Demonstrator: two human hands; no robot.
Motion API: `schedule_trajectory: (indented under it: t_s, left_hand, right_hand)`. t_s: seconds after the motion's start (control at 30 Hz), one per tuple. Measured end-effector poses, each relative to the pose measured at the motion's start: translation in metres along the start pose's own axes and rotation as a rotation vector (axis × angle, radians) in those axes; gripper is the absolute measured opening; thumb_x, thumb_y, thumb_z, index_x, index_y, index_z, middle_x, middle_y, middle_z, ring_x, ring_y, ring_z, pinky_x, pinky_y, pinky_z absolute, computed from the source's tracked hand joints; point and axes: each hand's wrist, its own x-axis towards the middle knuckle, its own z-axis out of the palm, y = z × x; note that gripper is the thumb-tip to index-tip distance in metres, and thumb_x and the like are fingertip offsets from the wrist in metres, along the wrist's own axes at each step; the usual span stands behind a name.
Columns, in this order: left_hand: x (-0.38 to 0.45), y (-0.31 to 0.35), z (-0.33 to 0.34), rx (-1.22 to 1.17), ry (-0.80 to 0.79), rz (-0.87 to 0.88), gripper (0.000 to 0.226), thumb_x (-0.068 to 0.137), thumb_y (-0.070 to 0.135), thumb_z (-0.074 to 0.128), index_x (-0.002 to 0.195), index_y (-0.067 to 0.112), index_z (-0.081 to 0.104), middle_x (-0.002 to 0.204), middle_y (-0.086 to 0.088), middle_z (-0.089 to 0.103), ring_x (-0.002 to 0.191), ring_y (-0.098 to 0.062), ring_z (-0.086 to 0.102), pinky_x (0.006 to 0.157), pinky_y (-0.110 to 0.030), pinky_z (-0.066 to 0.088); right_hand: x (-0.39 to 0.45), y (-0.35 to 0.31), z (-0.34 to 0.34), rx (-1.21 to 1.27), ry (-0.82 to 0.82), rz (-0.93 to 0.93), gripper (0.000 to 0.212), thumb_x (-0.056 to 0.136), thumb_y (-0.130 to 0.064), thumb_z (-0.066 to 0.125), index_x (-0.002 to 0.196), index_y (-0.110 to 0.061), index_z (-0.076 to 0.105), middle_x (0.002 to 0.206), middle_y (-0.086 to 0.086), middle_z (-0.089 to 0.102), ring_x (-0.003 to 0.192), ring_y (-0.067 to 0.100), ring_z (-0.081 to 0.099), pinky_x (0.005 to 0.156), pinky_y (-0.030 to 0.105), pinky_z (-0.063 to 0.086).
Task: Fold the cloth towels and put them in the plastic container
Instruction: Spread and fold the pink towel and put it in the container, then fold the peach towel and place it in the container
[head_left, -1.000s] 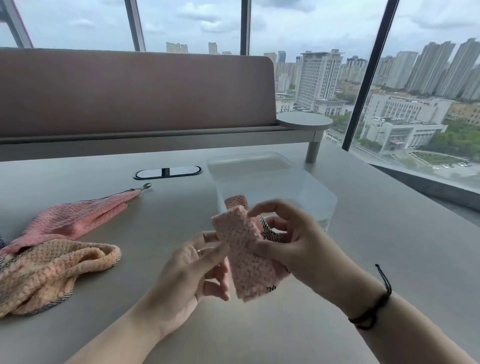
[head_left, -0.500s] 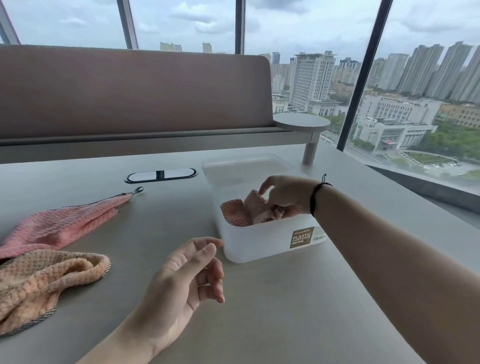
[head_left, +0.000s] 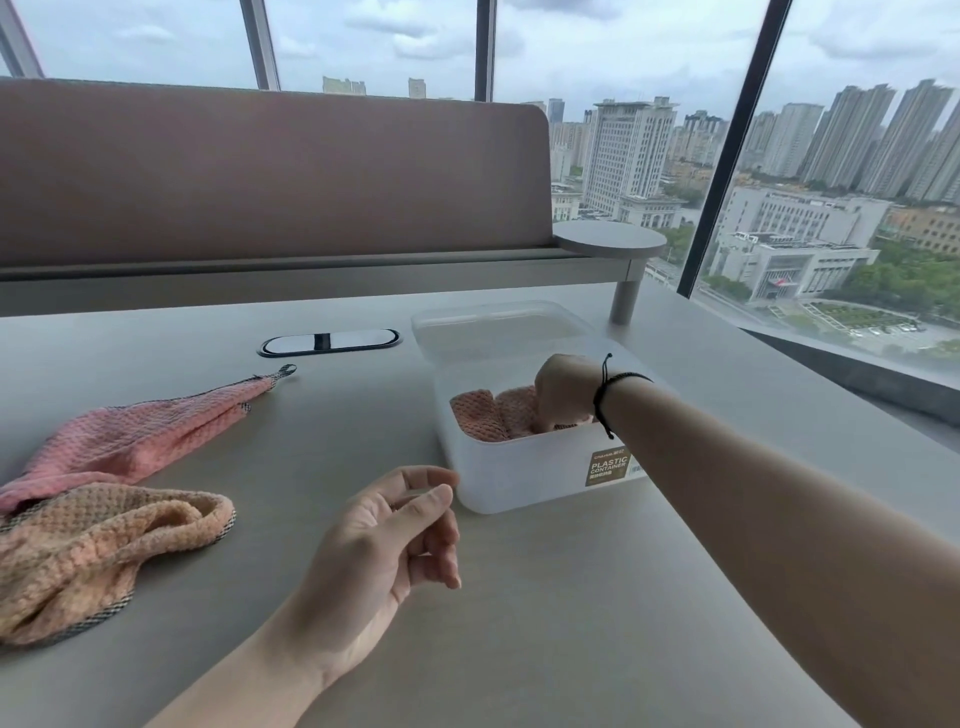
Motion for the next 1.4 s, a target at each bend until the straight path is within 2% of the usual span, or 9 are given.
schedule_trajectory:
  t_s: [0.17, 0.37, 0.53, 0.7, 0.8, 0.93, 1.1, 1.23, 1.4]
  left_hand:
    - [0.004, -0.002, 0.003, 0.021, 0.004, -0.006, 0.030, 0.080, 0.019, 0.067, 0.104, 0.002, 0.064, 0.071, -0.018, 0.056, 0.051, -0.024, 0.053, 0.048, -0.034, 0.051]
    - [0.004, 0.003, -0.009, 0.349, 0.211, 0.154, 0.008, 0.091, 0.016, 0.066, 0.092, 0.009, 0.069, 0.068, -0.009, 0.060, 0.054, -0.020, 0.058, 0.053, -0.030, 0.051]
    - [-0.024, 0.025, -0.072, 1.066, 0.543, 0.370, 0.005, 0.085, 0.025, 0.062, 0.085, 0.027, 0.067, 0.073, 0.010, 0.064, 0.068, 0.002, 0.055, 0.063, -0.026, 0.040]
    - [-0.063, 0.046, -0.137, 1.612, 0.863, 0.345, 0.027, 0.080, 0.034, 0.066, 0.106, 0.027, 0.065, 0.117, 0.002, 0.063, 0.110, -0.028, 0.051, 0.093, -0.043, 0.045]
    - [-0.079, 0.049, -0.150, 1.671, 0.807, 0.119, 0.040, 0.082, 0.038, 0.060, 0.121, 0.031, 0.061, 0.118, 0.001, 0.069, 0.119, -0.029, 0.054, 0.101, -0.042, 0.041]
    - [-0.095, 0.051, -0.145, 1.562, 0.634, 0.262, 0.039, 0.078, 0.038, 0.055, 0.115, 0.033, 0.065, 0.105, 0.005, 0.075, 0.102, -0.022, 0.068, 0.090, -0.037, 0.051]
    - [-0.116, 0.062, -0.146, 1.446, 0.456, 0.272, 0.050, 0.078, 0.073, 0.053, 0.112, 0.038, 0.063, 0.108, 0.022, 0.065, 0.103, -0.001, 0.062, 0.089, -0.031, 0.052]
    - [-0.118, 0.064, -0.153, 1.613, 0.506, 0.089, 0.065, 0.079, 0.078, 0.042, 0.121, 0.032, 0.063, 0.125, 0.016, 0.058, 0.118, -0.013, 0.054, 0.099, -0.036, 0.047]
    - [-0.113, 0.062, -0.137, 1.602, 0.404, 0.089, 0.031, 0.085, 0.057, 0.066, 0.104, 0.033, 0.069, 0.106, 0.019, 0.062, 0.106, -0.010, 0.053, 0.093, -0.034, 0.047]
  right_hand:
    - [-0.007, 0.005, 0.000, -0.121, 0.294, -0.035, 0.023, 0.072, -0.028, 0.077, 0.066, -0.015, 0.059, 0.069, 0.003, 0.063, 0.069, 0.023, 0.064, 0.055, 0.024, 0.047]
    - [-0.080, -0.049, 0.003, 0.239, 0.744, -0.318, 0.018, 0.089, -0.035, 0.063, 0.079, -0.024, 0.073, 0.065, -0.008, 0.057, 0.068, 0.021, 0.058, 0.057, 0.028, 0.041]
    - [-0.123, -0.133, 0.081, 0.314, 0.515, -0.692, 0.015, 0.091, -0.033, 0.058, 0.100, -0.030, 0.070, 0.082, -0.012, 0.059, 0.076, 0.015, 0.061, 0.069, 0.033, 0.051]
    - [-0.106, -0.187, 0.140, 0.342, 0.379, -0.682, 0.037, 0.090, -0.034, 0.054, 0.126, -0.026, 0.057, 0.121, 0.000, 0.061, 0.111, 0.026, 0.058, 0.091, 0.039, 0.048]
    - [-0.104, -0.216, 0.148, 0.248, 0.394, -0.682, 0.046, 0.087, -0.044, 0.051, 0.133, -0.034, 0.048, 0.129, -0.002, 0.058, 0.117, 0.028, 0.051, 0.096, 0.041, 0.042]
    - [-0.108, -0.226, 0.153, 0.236, 0.414, -0.676, 0.026, 0.085, -0.030, 0.045, 0.105, -0.026, 0.062, 0.107, 0.000, 0.060, 0.103, 0.029, 0.055, 0.083, 0.038, 0.045]
    - [-0.120, -0.166, 0.147, 0.364, 0.329, -0.752, 0.019, 0.071, -0.032, 0.051, 0.080, -0.019, 0.060, 0.086, -0.007, 0.056, 0.086, 0.018, 0.055, 0.075, 0.035, 0.048]
    - [-0.143, -0.114, 0.140, 0.408, 0.284, -0.756, 0.013, 0.063, -0.030, 0.057, 0.066, -0.018, 0.051, 0.078, -0.007, 0.053, 0.070, 0.011, 0.051, 0.063, 0.029, 0.045]
    - [-0.168, -0.087, 0.115, 0.598, -0.183, -0.798, 0.020, 0.074, -0.047, 0.072, 0.076, -0.027, 0.071, 0.079, -0.009, 0.065, 0.067, 0.004, 0.055, 0.062, 0.022, 0.043]
